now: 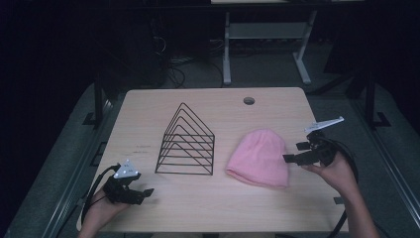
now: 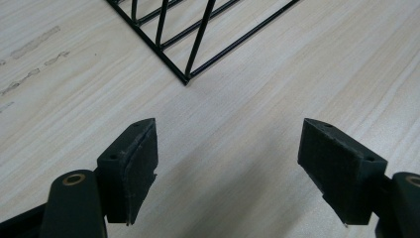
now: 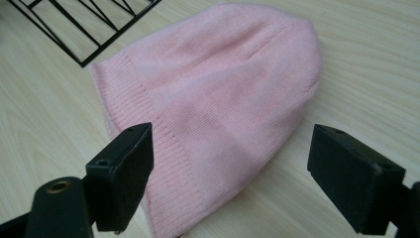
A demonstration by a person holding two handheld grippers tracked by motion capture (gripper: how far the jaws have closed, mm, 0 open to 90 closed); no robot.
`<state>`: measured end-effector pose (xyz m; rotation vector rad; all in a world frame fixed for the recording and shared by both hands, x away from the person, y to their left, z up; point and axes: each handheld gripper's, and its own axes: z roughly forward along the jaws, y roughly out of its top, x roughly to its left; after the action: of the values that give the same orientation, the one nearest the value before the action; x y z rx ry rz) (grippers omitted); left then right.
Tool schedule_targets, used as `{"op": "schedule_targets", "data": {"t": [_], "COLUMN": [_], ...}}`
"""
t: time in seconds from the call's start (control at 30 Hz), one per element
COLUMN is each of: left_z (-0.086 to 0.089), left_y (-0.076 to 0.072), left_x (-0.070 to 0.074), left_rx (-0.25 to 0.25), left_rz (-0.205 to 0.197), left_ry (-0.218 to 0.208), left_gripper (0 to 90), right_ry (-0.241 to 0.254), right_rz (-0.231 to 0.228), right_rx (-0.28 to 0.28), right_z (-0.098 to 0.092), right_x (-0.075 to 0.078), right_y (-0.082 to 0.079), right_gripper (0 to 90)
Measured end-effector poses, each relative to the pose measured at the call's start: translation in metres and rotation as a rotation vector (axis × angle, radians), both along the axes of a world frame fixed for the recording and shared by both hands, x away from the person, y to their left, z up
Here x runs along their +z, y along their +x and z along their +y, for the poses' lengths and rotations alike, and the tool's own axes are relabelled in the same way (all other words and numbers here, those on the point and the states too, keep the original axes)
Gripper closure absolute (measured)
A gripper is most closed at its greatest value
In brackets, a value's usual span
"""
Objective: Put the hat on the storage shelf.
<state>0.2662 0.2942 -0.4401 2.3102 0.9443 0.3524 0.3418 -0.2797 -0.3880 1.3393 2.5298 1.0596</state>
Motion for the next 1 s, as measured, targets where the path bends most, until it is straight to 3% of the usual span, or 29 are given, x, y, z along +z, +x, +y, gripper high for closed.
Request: {"op": "schedule_targets", "data": {"t": [0.5, 0.7, 1.0], "left_z": [0.0, 0.001, 0.002], "left_y": [0.0, 0.001, 0.001], "left_x": [0.0, 0.0, 0.0], "left_rx": [0.004, 0.004, 0.007], "left_rz": [0.001, -0.002, -0.002], "left_ry": [0.0, 0.007, 0.009], "left_gripper": [23.5, 23.5, 23.5], "right_ry": [-0.026, -0.028, -0.042], "right_rz": [0.035, 0.032, 0.069], "right_rx": [0.013, -0.002, -0.014], "right_z": [0.009, 0.01, 0.013], "right_x": [-0.007, -0.005, -0.009], "right_y": [0.023, 0.032, 0.053], "right_gripper": [17.5, 17.9, 19.2]}}
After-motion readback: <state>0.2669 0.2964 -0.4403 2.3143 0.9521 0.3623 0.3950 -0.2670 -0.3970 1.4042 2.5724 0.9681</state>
